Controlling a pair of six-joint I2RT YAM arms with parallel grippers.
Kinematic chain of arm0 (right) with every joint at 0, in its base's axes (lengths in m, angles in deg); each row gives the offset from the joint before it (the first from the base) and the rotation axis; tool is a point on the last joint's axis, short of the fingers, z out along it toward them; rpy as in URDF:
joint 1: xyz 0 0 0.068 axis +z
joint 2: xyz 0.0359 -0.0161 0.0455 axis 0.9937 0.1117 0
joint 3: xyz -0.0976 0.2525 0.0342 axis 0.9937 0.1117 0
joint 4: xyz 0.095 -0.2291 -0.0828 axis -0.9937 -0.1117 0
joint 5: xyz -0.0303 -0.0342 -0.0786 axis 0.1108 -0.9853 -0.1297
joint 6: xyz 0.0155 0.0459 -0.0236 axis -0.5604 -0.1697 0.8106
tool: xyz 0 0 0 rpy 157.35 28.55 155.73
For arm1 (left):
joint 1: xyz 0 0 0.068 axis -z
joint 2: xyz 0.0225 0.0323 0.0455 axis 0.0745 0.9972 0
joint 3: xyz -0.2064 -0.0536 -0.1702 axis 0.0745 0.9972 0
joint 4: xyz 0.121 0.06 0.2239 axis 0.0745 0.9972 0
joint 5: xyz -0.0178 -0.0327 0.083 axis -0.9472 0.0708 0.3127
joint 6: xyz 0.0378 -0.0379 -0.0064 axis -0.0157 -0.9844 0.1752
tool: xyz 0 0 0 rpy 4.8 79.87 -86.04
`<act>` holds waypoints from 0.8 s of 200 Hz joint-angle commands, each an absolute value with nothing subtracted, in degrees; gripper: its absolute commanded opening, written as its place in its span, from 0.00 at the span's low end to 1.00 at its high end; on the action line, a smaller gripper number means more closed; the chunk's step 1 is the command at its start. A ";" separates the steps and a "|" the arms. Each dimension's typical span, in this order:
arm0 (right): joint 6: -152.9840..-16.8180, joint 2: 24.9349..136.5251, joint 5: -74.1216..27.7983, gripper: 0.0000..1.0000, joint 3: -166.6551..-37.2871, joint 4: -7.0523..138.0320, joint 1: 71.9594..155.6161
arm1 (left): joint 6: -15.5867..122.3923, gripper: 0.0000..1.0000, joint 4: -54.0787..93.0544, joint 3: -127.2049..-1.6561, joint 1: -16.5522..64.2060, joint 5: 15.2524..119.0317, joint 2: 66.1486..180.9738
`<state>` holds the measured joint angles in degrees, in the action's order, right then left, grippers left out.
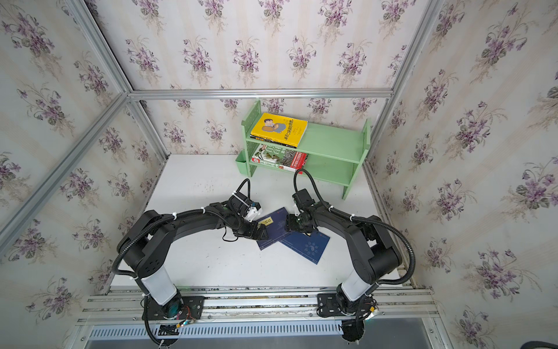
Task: Stacking books/files
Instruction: Pick up the book from the center of the table.
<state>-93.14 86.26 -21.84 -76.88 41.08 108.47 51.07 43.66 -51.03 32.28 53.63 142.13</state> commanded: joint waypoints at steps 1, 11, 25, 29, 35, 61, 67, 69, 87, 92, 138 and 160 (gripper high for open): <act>-96.80 87.84 -13.48 0.70 -74.79 43.77 107.83 | 52.20 1.00 43.90 -51.62 32.25 51.76 143.25; -98.46 87.54 -10.83 0.69 -73.41 46.95 106.92 | 52.49 1.00 43.96 -51.96 32.21 51.41 143.64; -101.30 86.61 -6.59 0.66 -70.62 52.61 105.01 | 52.90 1.00 43.91 -52.23 32.20 51.18 143.98; -102.14 86.26 -5.64 0.65 -69.82 54.10 104.40 | 53.03 1.00 43.94 -52.18 32.12 51.20 144.09; -103.20 85.60 -4.53 0.64 -68.65 56.06 103.60 | 53.13 1.00 43.95 -52.26 32.03 51.28 144.20; -107.62 82.31 0.29 0.60 -63.62 64.86 100.34 | 53.96 1.00 43.89 -52.71 31.51 50.95 145.31; -109.05 81.86 1.51 0.59 -62.25 67.60 99.63 | 54.22 1.00 43.92 -52.92 31.37 50.74 145.57; -109.54 81.75 1.96 0.59 -61.87 68.53 99.42 | 54.26 1.00 43.92 -53.02 31.34 50.68 145.59; -113.68 81.41 4.95 0.56 -59.03 76.36 98.03 | 54.45 1.00 43.95 -53.60 30.81 50.68 145.96; -114.67 81.55 5.51 0.55 -58.52 78.29 97.87 | 54.45 1.00 43.90 -53.77 30.64 50.68 146.09; -119.85 84.40 5.48 0.40 -55.91 87.82 97.30 | 54.60 1.00 43.91 -53.63 29.24 50.99 145.44; -120.38 84.15 4.41 0.26 -55.38 88.08 96.95 | 54.54 1.00 43.96 -53.06 28.73 51.20 144.78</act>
<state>-118.10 84.14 4.39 -55.68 83.48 97.24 53.37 42.76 -53.67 29.18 49.20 145.14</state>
